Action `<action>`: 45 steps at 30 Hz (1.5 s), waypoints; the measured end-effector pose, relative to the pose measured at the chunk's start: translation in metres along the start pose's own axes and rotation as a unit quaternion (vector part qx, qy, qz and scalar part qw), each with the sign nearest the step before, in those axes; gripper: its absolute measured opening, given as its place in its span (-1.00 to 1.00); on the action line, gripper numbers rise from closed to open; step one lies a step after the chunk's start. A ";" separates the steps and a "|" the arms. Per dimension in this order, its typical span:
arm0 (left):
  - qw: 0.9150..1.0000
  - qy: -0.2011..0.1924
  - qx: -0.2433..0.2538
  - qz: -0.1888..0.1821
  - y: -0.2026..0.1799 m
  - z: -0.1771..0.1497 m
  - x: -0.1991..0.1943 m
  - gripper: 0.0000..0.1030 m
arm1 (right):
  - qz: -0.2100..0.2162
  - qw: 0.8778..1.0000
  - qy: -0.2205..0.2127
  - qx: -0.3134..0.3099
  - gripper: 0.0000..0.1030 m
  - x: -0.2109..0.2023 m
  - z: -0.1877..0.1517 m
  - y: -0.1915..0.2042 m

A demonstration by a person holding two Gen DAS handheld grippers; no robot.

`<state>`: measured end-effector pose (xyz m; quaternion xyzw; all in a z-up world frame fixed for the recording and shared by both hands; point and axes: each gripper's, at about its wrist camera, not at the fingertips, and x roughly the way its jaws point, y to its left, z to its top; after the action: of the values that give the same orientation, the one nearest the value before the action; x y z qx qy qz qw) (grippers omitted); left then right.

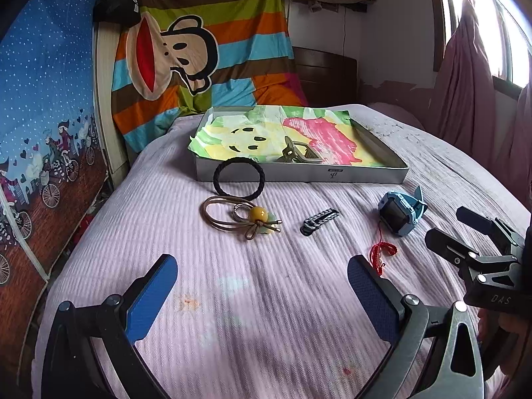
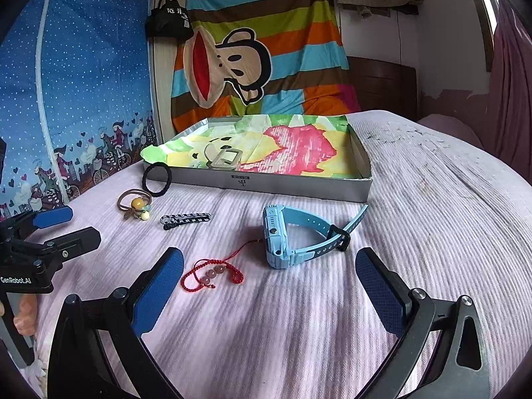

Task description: Organize jewelry

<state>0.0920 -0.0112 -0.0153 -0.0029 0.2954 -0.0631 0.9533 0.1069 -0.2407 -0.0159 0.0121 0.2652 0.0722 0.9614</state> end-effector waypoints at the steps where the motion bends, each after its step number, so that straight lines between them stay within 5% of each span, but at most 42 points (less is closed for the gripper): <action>1: 1.000 0.002 -0.001 -0.001 0.001 -0.001 0.001 1.00 | 0.001 1.000 0.004 0.001 0.97 0.002 -0.001 0.000; 18: 0.996 0.042 -0.072 -0.013 0.025 0.004 0.021 1.00 | 0.049 0.996 0.070 0.005 0.96 0.032 -0.011 0.008; 24: 0.996 0.039 -0.083 -0.008 0.027 0.011 0.032 0.90 | 0.086 0.992 0.092 0.002 0.61 0.045 -0.014 0.016; 40: 0.995 0.051 -0.088 -0.014 0.025 0.026 0.065 0.24 | 0.124 0.985 0.121 -0.003 -0.20 0.071 -0.016 0.031; 45: 0.994 0.045 -0.098 -0.018 0.027 0.023 0.066 -0.01 | 0.122 0.985 0.121 -0.015 -0.27 0.073 -0.016 0.038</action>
<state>0.1619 0.0070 -0.0344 -0.0983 0.3423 -0.0507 0.9330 0.1554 -0.1931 -0.0648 0.0212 0.3752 0.1942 0.9061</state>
